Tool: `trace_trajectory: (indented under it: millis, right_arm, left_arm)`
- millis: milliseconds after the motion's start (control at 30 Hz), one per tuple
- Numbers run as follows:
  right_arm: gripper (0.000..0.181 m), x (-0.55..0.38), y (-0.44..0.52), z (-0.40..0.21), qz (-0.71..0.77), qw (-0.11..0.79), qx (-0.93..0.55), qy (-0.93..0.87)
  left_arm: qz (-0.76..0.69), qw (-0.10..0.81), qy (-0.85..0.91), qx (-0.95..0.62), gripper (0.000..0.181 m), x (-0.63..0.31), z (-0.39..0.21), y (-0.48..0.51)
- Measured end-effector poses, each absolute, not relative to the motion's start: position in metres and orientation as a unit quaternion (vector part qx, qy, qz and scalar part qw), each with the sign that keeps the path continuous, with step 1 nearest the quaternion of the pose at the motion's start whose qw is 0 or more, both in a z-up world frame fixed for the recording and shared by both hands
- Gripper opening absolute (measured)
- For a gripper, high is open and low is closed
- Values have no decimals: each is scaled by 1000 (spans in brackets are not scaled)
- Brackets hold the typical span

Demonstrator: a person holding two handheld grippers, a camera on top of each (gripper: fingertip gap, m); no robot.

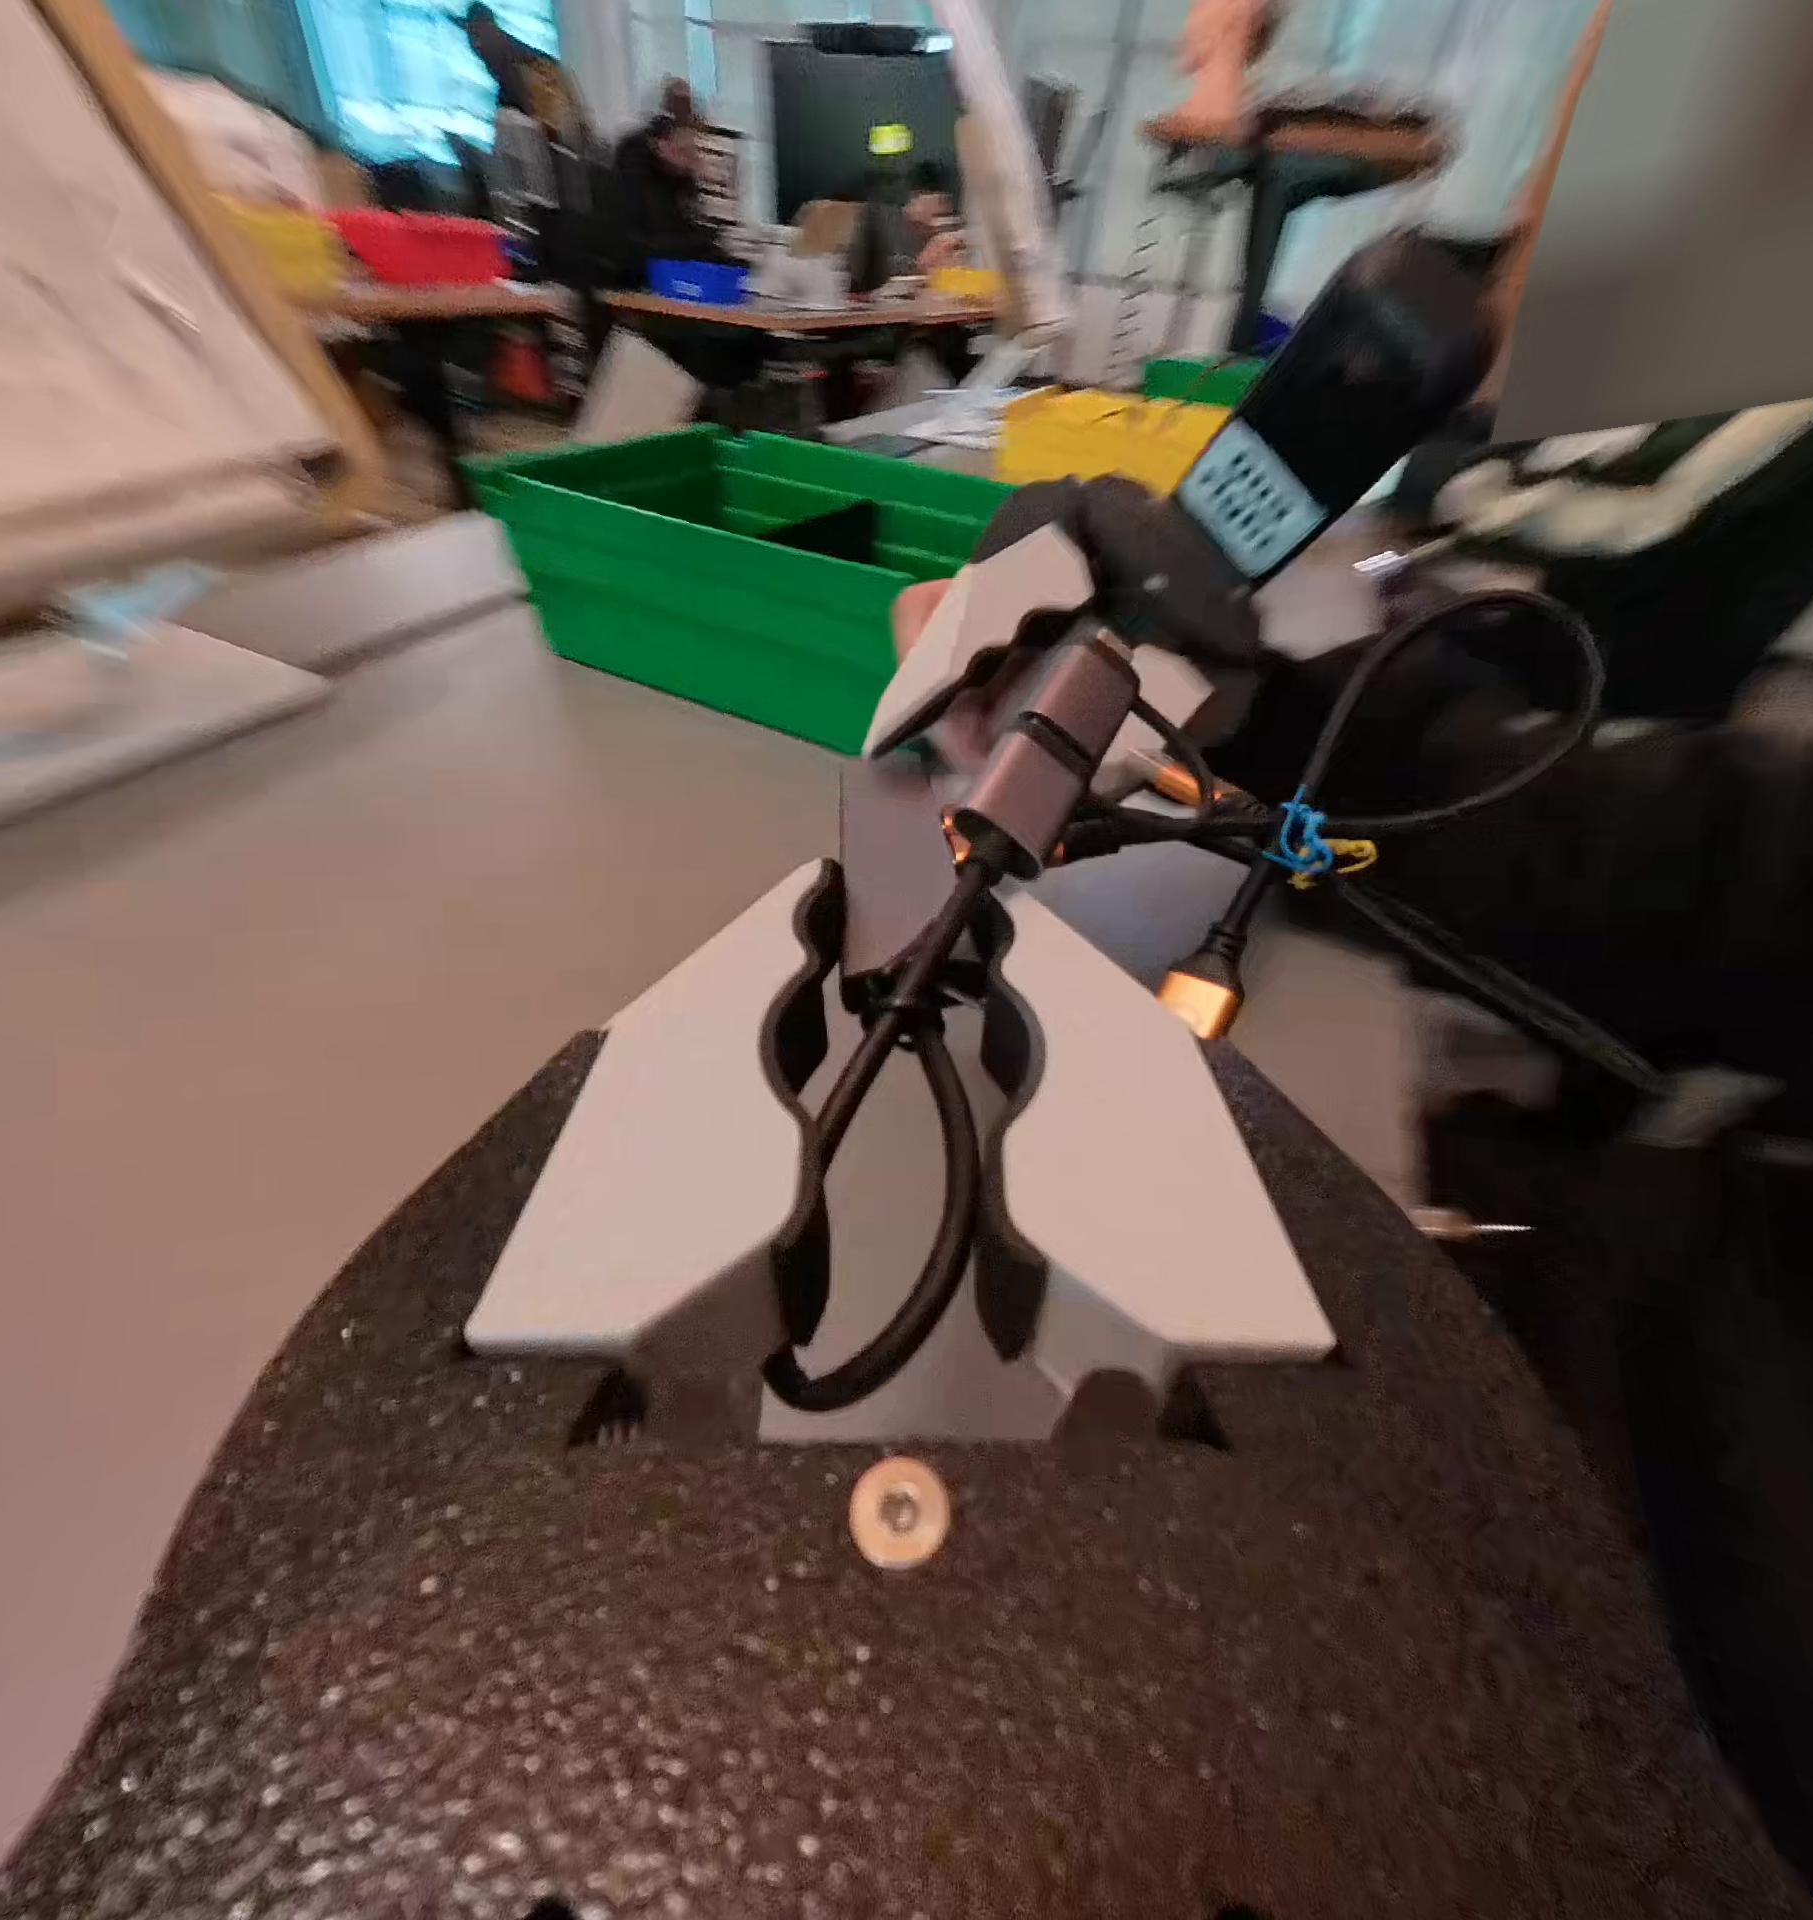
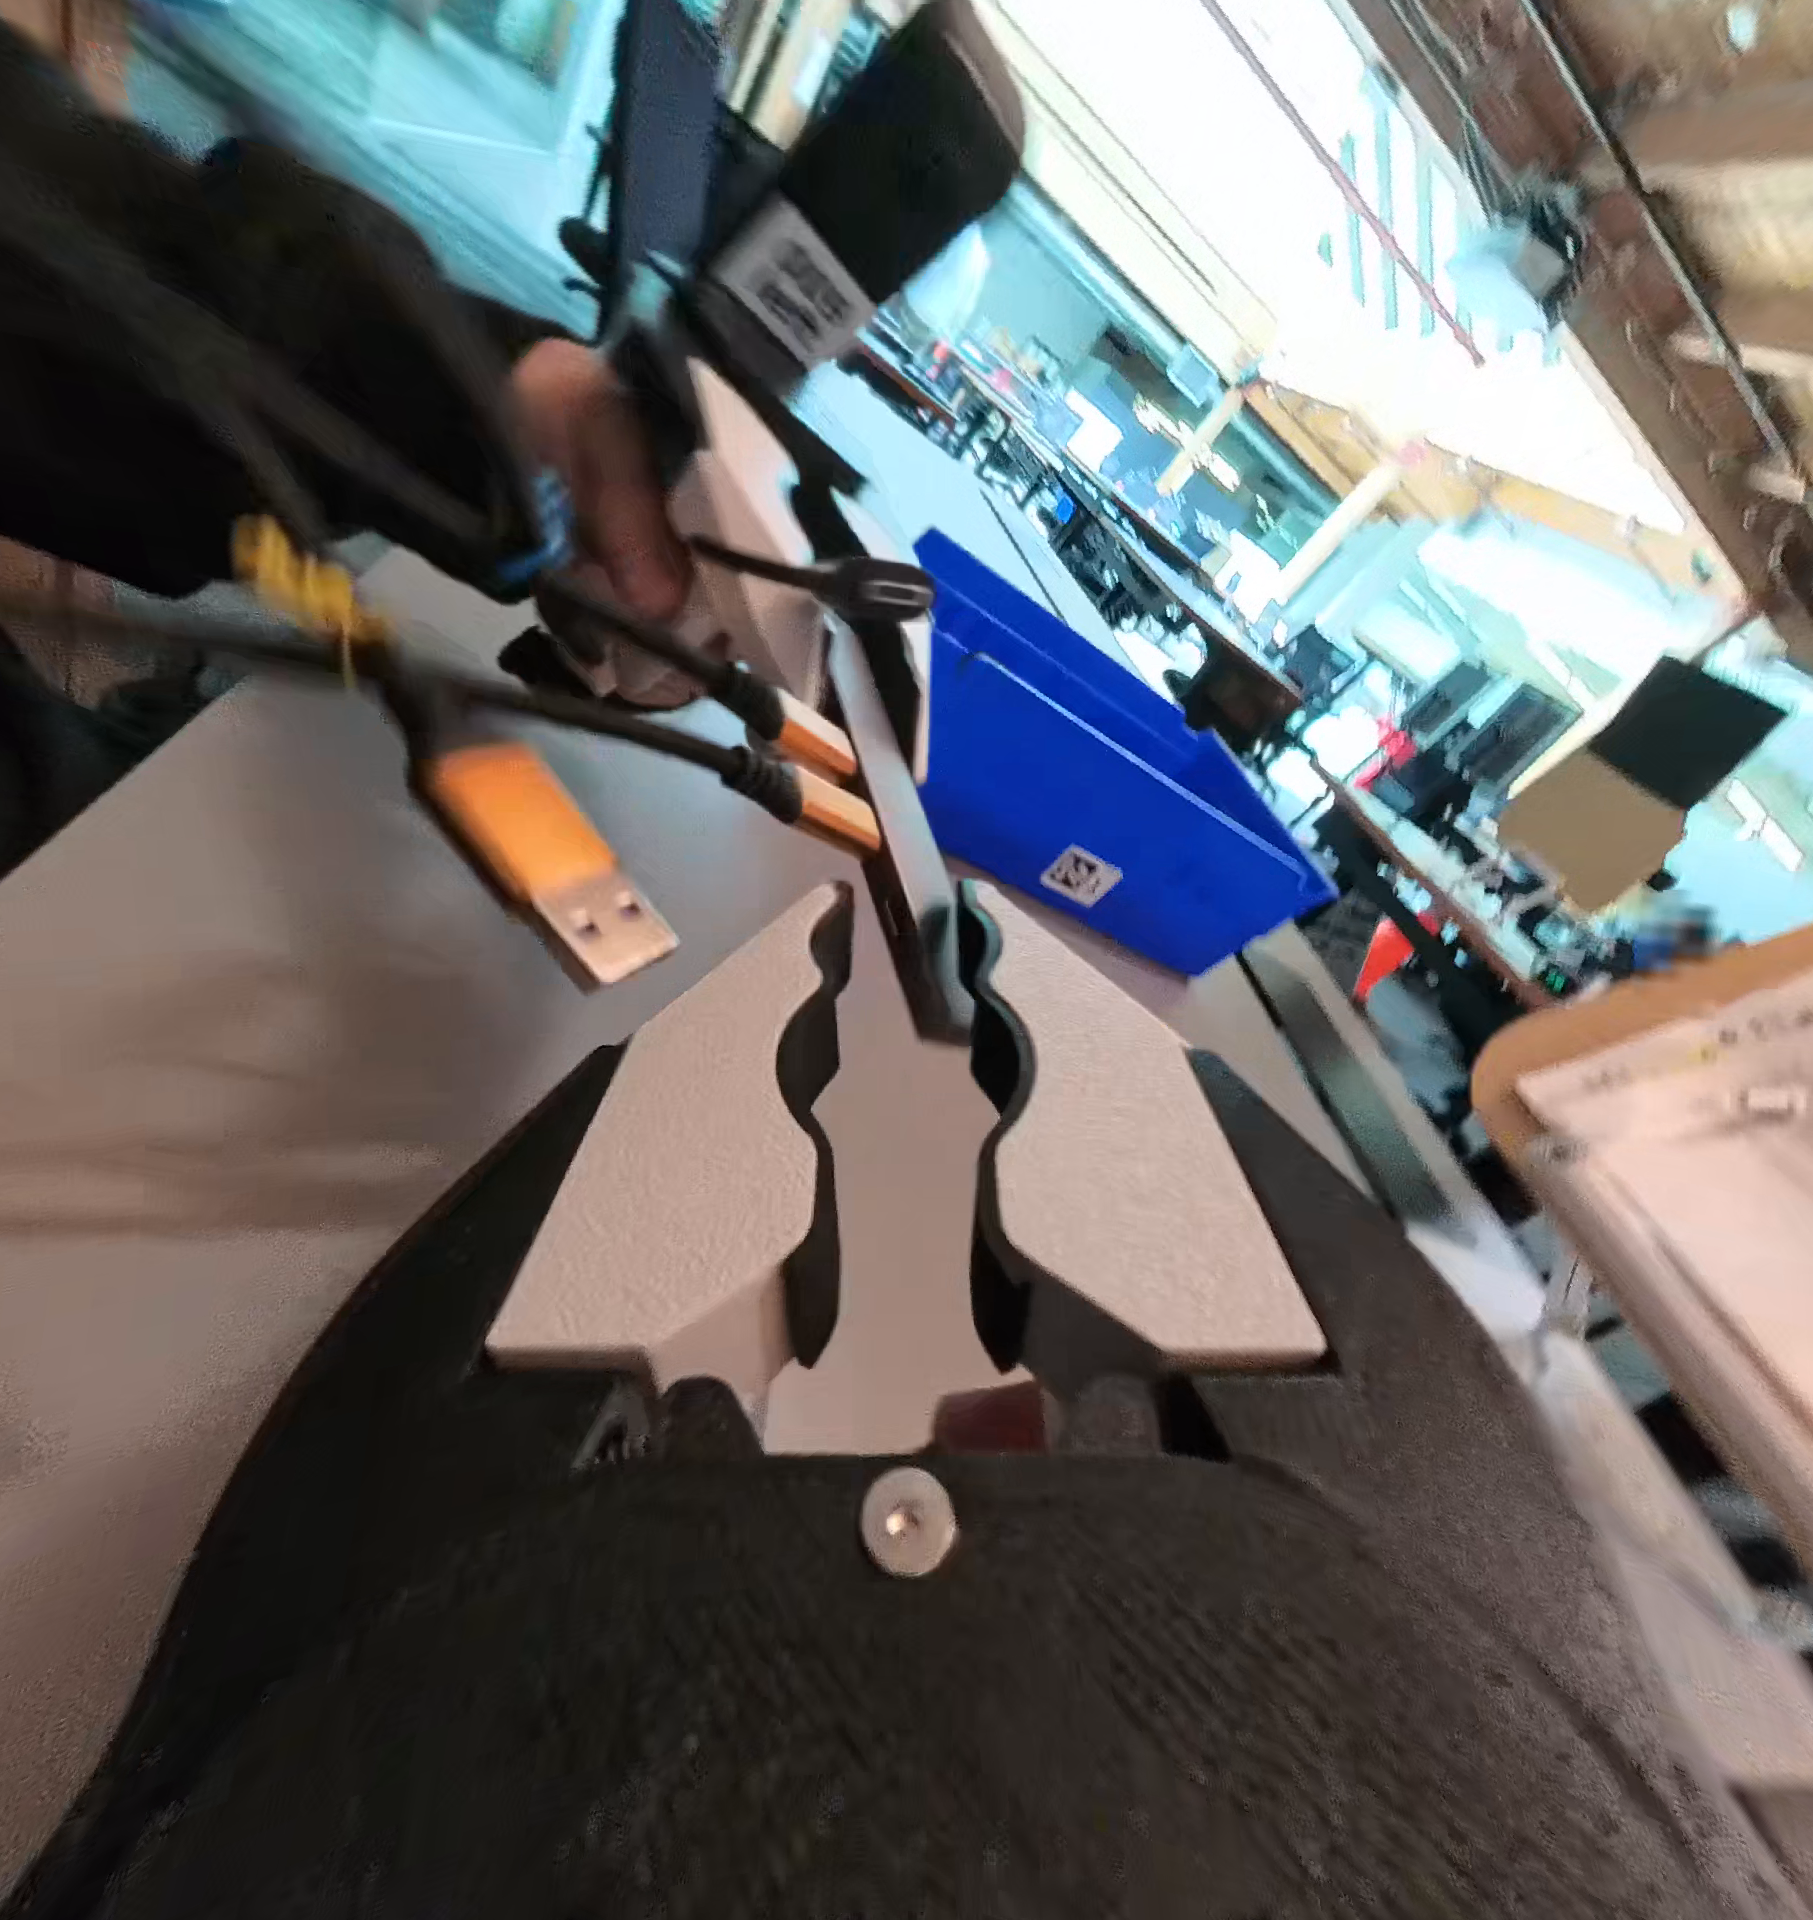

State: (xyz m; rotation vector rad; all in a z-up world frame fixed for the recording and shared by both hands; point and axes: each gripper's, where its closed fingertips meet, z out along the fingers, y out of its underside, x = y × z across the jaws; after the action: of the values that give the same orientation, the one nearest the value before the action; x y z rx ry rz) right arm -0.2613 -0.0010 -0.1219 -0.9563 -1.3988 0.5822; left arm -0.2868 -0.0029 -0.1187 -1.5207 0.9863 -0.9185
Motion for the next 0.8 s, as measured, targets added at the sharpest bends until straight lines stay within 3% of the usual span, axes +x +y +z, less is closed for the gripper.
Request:
trace_trajectory:
  millis: [133, 300, 433, 600, 667, 800]
  right_arm:
    - [42, -221, 47, -104, 303, 641, -531, -464]
    - [42, -218, 38, -46, 447, 664, -504, -325]
    - [44, -257, 15, -76, 402, 609, -520, -443]
    - [51, -261, 19, -79, 302, 643, -518, -477]
    - [32, -262, 15, -62, 327, 668, -495, -449]
    - [33, -283, -7, -104, 283, 585, -515, -559]
  left_arm:
    - [-177, 650, 417, -610, 23, -307, -107, 21]
    - [-17, 736, 412, -538, 23, -310, -96, 27]
    - [77, 766, 412, -487, 22, -306, -91, 25]
    - [147, 763, 445, -445, 22, -300, -93, 21]
    - [147, 765, 447, -440, 22, -298, -93, 19]
    - [145, 776, 424, -444, 22, -304, -87, 19]
